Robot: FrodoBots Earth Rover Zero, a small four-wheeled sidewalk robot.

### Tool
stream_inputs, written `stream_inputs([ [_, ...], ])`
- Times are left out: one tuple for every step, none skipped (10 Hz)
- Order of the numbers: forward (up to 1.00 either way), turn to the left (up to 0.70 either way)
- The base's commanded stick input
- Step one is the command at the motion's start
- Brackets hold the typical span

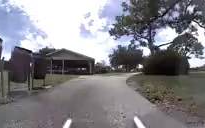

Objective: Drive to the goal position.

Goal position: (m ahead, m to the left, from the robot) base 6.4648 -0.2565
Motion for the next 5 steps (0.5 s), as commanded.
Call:
stream_inputs([
  [0.70,0.00],
  [0.70,0.00],
  [0.70,0.00],
  [0.70,0.00],
  [0.70,0.00],
])
